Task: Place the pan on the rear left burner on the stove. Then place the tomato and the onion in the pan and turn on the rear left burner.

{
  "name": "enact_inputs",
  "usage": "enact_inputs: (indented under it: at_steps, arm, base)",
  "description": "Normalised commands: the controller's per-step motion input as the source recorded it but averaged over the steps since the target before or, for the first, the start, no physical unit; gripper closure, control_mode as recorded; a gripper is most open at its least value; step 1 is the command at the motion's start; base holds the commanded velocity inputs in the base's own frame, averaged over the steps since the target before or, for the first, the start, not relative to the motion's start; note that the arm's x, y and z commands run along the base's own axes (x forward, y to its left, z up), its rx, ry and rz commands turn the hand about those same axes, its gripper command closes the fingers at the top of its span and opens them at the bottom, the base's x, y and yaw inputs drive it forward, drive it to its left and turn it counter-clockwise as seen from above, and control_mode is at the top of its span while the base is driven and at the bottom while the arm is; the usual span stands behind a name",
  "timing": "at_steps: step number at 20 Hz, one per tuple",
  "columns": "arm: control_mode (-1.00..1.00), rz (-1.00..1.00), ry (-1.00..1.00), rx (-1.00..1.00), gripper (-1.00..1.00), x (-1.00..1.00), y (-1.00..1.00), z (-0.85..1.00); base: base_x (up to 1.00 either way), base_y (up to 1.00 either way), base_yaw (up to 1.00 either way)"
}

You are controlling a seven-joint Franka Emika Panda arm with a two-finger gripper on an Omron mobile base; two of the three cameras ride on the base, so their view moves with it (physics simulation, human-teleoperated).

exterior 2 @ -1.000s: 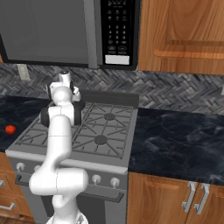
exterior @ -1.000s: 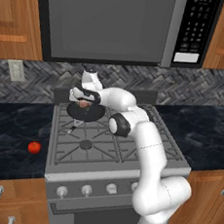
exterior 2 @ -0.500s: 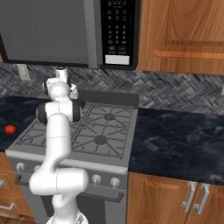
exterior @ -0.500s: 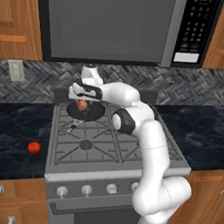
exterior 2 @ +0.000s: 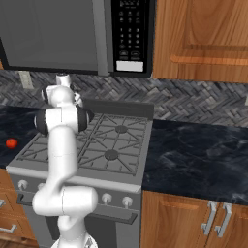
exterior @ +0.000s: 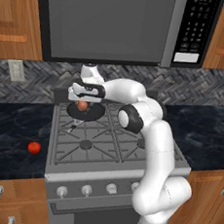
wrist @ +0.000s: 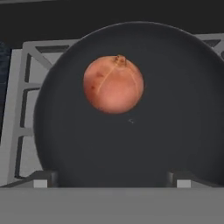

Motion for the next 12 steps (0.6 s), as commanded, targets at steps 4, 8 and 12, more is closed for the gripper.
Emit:
enact_inputs:
  at_steps: [4,8,12]
  arm:
    - [-1.0,-0.02,0.0,0.0,-1.0,-0.27,0.0,0.0]
    - [-1.0,-0.02,0.0,0.0,-1.0,-0.14,0.0,0.01]
    - [-1.0,-0.01,0.0,0.0,-1.0,-0.17,0.0,0.11]
  base:
    - [0.0,0.0,0.0]
    - [0.0,0.0,0.0]
    - [0.0,0.0,0.0]
